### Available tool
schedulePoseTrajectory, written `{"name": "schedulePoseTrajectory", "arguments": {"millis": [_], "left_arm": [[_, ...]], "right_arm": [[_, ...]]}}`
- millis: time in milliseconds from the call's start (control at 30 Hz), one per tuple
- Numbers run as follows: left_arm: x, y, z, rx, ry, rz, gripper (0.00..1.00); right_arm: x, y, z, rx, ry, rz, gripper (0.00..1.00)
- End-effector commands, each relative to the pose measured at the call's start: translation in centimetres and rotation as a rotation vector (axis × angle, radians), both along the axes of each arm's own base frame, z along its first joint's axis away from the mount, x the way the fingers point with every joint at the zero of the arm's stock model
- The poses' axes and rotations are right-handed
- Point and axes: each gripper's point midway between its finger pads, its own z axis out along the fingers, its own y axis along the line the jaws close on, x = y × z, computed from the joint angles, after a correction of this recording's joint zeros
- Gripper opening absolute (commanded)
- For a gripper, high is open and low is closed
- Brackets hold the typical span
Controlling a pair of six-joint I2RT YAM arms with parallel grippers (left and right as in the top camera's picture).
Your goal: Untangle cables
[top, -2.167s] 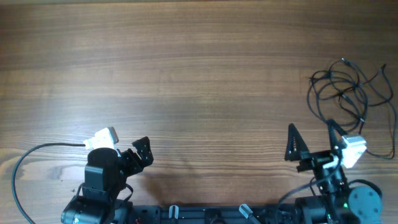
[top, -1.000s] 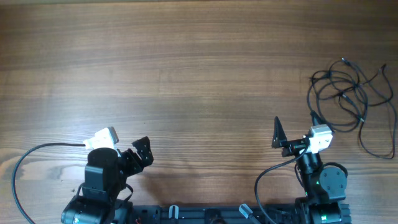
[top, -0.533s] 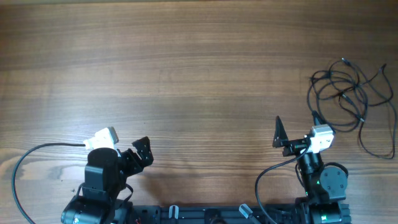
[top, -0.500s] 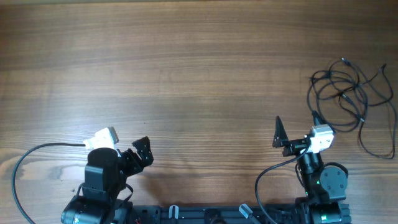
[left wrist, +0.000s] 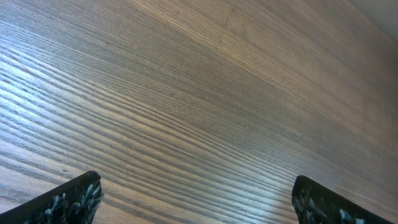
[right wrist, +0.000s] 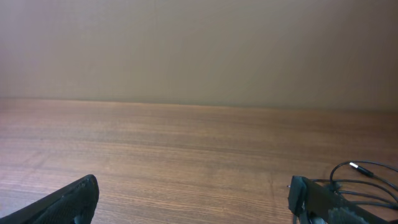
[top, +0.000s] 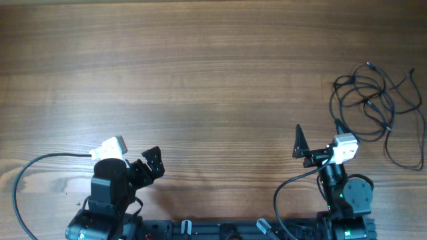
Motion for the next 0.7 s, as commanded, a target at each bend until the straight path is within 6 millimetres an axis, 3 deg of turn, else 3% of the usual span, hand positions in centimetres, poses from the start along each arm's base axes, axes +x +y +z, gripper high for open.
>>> {"name": "schedulePoseTrajectory", "arguments": {"millis": [0,167,367,533,667], "left_arm": [[-0.2,0.1,-0.3,-0.001,0.005,0.003,1.0],[-0.3,2.1,0.2,0.0,-0.103,0.096,1.0],[2.6,3.2,2.1,-0.037,-0.416,0.161,1.0],[4.6,2.9,6.3,0.039,-0.673,0.1,1.0],[5.1,2.5,7.9,0.116,-0.787,0.05,1.0]], "right_arm": [[-0.1,0.2,0.3,-0.016,-0.016,0.013,1.0],[-0.1,0.2,0.3,-0.016,-0.016,0.013,1.0],[-0.1,0.2,0.3,-0.015,-0.016,0.013,1.0],[-0.1,0.2,0.3,-0.016,-0.016,0.013,1.0],[-0.1,0.2,0.3,-0.015,-0.016,0.013,1.0]]}}
